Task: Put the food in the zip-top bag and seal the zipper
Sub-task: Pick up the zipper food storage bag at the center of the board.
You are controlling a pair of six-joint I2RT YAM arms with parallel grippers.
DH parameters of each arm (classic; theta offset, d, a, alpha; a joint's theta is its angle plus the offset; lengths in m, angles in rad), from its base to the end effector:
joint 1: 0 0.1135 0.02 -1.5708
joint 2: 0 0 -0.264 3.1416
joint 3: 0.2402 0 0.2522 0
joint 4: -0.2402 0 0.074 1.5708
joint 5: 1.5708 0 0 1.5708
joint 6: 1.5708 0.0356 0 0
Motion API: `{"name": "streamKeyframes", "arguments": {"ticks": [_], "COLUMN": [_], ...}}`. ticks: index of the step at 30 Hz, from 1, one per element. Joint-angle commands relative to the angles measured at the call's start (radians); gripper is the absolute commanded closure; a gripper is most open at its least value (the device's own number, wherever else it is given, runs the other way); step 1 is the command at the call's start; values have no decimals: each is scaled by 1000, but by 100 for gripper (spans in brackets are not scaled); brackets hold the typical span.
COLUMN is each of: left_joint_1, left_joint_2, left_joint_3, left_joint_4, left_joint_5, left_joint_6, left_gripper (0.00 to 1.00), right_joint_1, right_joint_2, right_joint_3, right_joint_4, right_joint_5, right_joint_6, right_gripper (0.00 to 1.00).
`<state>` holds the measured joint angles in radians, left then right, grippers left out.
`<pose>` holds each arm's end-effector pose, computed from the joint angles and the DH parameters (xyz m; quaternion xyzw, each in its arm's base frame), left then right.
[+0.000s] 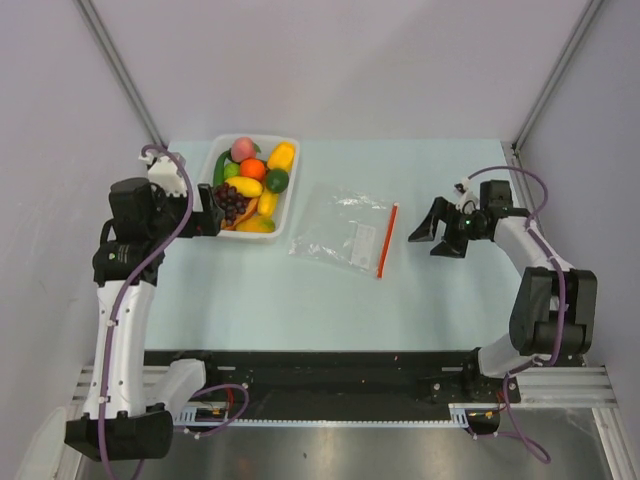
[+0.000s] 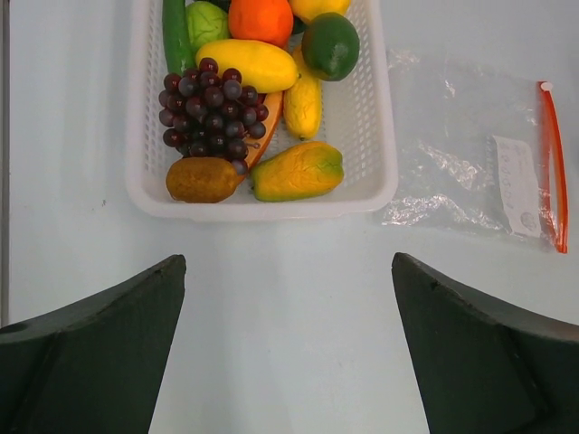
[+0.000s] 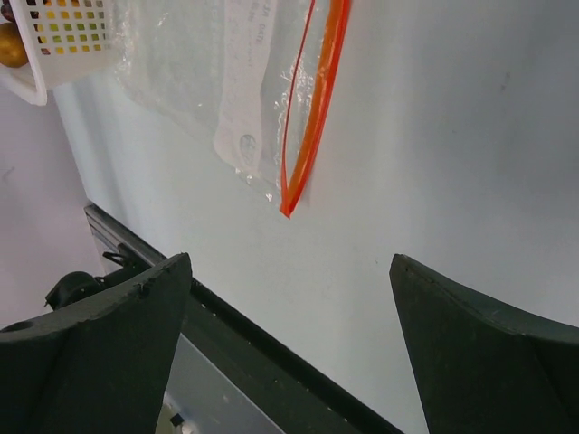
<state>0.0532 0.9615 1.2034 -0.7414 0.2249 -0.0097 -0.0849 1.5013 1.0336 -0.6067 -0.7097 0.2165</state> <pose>0.1879 0.0021 0.3949 0.0304 0.8559 -0.0854 0.5092 0.2964 -0.0019 0.2312 0.0521 0.9115 0.3512 0.2077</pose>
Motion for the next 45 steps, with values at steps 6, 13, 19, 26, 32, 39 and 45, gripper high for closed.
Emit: {"name": "streamKeyframes", "arguments": {"ticks": [6, 13, 19, 26, 32, 39, 45], "left_joint_1": [-1, -3, -3, -3, -3, -1, -3], "left_joint_2": [-46, -18, -1, 9, 17, 19, 55], "left_joint_3": [-34, -41, -62, -74, -62, 8, 96], "left_joint_4": [86, 80, 82, 85, 96, 85, 76], "left_joint_5": [102, 142, 156, 179, 229, 254, 275], "left_joint_6": [45, 53, 56, 57, 54, 68, 86], "left_gripper": [0, 0, 0, 1, 0, 0, 0], "right_joint_1": [82, 135, 169, 200, 201, 197, 212], "right_joint_2": [172, 339, 425, 514, 504, 324, 295], "right_joint_3": [-33, -1, 46, 77, 155, 454, 864], "right_joint_4": [355, 511, 631, 709, 629, 42, -621], "right_joint_5": [-91, -142, -163, -174, -206, -218, -145], "right_joint_6": [181, 271, 346, 402, 359, -249, -940], "right_gripper": [28, 42, 50, 64, 100, 100, 100]}}
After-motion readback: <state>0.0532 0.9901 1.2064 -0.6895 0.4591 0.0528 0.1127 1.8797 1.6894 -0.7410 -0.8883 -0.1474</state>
